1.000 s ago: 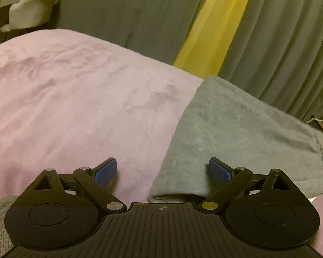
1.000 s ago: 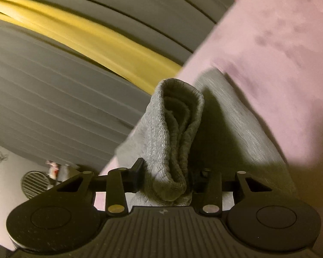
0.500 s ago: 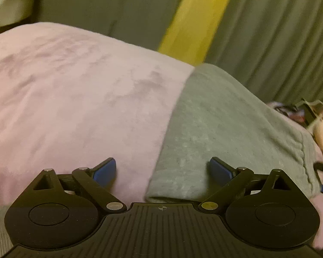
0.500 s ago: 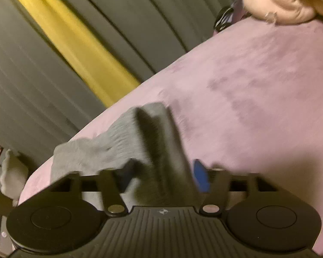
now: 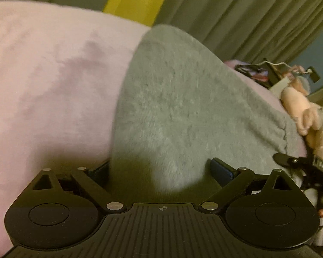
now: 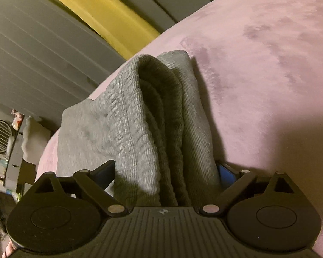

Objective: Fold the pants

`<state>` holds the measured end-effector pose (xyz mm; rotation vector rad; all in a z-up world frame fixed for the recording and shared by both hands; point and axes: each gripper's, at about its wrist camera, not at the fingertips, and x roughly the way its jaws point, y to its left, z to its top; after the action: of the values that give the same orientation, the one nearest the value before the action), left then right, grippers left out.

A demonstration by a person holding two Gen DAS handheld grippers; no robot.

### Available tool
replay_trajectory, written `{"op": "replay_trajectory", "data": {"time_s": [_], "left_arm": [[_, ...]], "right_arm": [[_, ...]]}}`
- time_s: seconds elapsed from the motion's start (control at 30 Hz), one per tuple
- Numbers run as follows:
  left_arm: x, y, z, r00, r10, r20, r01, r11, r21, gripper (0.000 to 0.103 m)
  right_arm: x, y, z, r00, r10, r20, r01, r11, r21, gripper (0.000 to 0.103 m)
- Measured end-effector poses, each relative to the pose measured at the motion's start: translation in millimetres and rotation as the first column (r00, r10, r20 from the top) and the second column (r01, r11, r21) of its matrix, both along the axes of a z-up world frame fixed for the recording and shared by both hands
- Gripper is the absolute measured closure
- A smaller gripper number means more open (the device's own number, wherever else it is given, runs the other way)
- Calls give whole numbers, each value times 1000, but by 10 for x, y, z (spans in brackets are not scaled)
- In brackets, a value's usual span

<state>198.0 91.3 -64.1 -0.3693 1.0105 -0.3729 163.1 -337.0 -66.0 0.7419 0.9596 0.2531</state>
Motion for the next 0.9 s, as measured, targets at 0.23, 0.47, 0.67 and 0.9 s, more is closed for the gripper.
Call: {"op": "replay_trajectory", "data": {"time_s": [0.23,0.47,0.67,0.9], "left_arm": [[184,86,-112,1000,-17,3,17,990,-137,36],[247,-53,-81,997,-48,57,52,995,-82,55],[90,-122,186,990,-13,142,26,996,-90,75],[198,-300,577,970,0,242,27,994,-110,75]], "right_arm": [[16,-66,-45,1000,4,30,-6,997,73,31],[206,111,-30,1000,29,12,-29,1000,8,27],[93,297,347,989,51,141,-34,992,-123,48],[255,277,793,964,41,264,1,988,-155,50]]}}
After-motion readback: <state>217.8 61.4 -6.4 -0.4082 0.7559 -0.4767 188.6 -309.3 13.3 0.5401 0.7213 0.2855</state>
